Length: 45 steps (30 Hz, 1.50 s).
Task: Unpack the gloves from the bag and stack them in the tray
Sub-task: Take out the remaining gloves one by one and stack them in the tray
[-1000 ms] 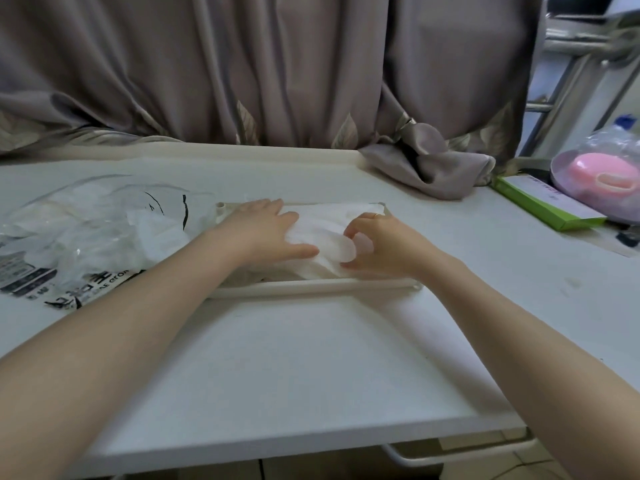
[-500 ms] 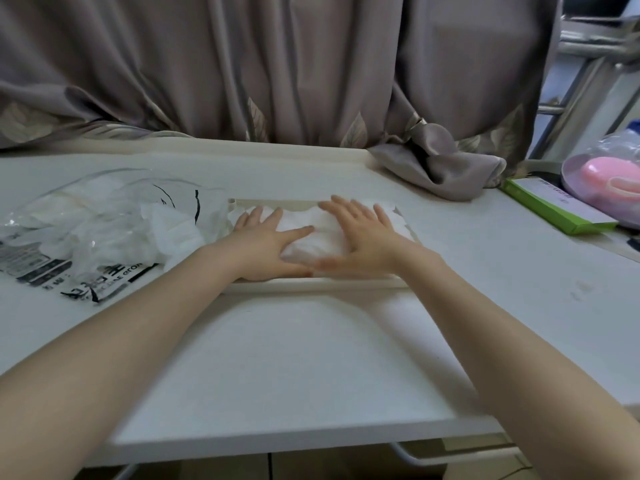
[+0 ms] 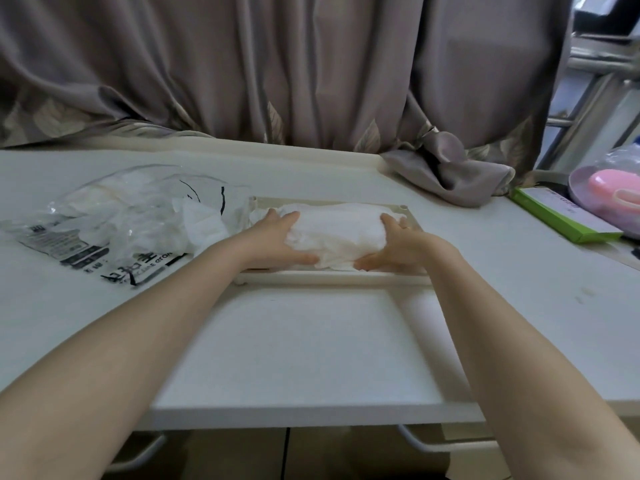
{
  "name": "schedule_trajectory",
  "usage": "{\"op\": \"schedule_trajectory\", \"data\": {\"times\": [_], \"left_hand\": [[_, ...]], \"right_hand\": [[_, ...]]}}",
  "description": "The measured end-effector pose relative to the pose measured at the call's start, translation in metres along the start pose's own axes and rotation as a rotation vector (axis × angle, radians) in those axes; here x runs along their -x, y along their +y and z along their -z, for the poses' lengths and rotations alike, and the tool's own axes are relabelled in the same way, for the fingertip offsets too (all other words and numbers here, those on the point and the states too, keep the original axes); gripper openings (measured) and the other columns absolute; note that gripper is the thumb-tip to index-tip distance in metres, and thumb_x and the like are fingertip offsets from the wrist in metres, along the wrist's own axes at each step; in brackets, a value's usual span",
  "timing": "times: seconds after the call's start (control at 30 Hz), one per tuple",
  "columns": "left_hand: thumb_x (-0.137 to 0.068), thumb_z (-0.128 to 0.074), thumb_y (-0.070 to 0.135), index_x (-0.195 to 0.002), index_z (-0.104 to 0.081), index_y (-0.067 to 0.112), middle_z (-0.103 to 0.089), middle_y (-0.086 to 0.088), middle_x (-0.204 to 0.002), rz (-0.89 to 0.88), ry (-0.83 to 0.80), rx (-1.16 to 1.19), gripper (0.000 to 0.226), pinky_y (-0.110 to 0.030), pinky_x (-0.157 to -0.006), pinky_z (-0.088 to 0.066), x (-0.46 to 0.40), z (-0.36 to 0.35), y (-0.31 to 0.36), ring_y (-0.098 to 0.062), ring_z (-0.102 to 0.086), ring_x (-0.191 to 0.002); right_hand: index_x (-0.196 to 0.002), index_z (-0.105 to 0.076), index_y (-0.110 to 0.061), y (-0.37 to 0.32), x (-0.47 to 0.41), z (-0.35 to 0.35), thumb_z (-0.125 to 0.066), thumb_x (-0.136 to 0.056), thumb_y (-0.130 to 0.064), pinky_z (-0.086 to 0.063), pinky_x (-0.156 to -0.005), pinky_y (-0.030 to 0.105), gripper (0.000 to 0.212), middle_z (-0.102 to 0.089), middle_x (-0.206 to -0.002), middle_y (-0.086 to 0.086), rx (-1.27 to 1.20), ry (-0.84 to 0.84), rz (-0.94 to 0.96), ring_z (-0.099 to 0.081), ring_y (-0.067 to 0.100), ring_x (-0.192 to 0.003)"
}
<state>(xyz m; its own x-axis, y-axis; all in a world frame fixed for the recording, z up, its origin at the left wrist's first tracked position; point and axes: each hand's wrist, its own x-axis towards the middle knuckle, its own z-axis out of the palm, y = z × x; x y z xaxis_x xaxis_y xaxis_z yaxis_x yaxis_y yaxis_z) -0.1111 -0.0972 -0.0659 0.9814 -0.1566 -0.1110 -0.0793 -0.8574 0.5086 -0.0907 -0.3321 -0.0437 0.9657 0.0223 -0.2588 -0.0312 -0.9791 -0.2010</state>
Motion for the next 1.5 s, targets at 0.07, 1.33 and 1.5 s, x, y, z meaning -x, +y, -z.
{"op": "schedule_trajectory", "data": {"times": [0.07,1.33,1.5], "left_hand": [[-0.073,-0.063,0.061,-0.149,-0.016,0.025,-0.015,0.002,-0.156,-0.078,0.099,0.163,0.095,-0.029,-0.113,-0.021,0.009,0.007,0.0,-0.014,-0.021,-0.141],[-0.085,-0.059,0.035,-0.1,-0.064,0.012,-0.017,-0.013,-0.152,0.189,0.493,-0.009,0.027,-0.032,-0.108,-0.022,0.057,0.025,-0.093,-0.031,-0.016,-0.138],[-0.087,-0.056,0.034,-0.111,-0.061,0.01,-0.03,-0.013,-0.147,0.23,0.481,0.005,0.034,-0.034,-0.107,-0.026,0.059,0.023,-0.09,-0.03,-0.025,-0.135]], "right_hand": [[-0.149,0.011,-0.027,-0.022,0.01,0.001,-0.071,-0.057,-0.071,-0.006,-0.117,0.049,0.131,0.026,-0.155,0.008,0.041,0.089,0.058,0.015,0.028,-0.145],[-0.064,-0.04,-0.014,-0.186,0.014,-0.048,-0.038,-0.093,-0.005,-0.037,-0.048,0.022,0.03,-0.049,-0.059,0.003,-1.466,0.181,0.41,-0.048,0.01,-0.048],[-0.059,-0.043,-0.014,-0.175,0.018,-0.042,-0.041,-0.088,-0.01,-0.036,-0.052,0.024,0.029,-0.046,-0.058,0.001,-1.864,0.039,0.216,-0.043,0.016,-0.051]]}}
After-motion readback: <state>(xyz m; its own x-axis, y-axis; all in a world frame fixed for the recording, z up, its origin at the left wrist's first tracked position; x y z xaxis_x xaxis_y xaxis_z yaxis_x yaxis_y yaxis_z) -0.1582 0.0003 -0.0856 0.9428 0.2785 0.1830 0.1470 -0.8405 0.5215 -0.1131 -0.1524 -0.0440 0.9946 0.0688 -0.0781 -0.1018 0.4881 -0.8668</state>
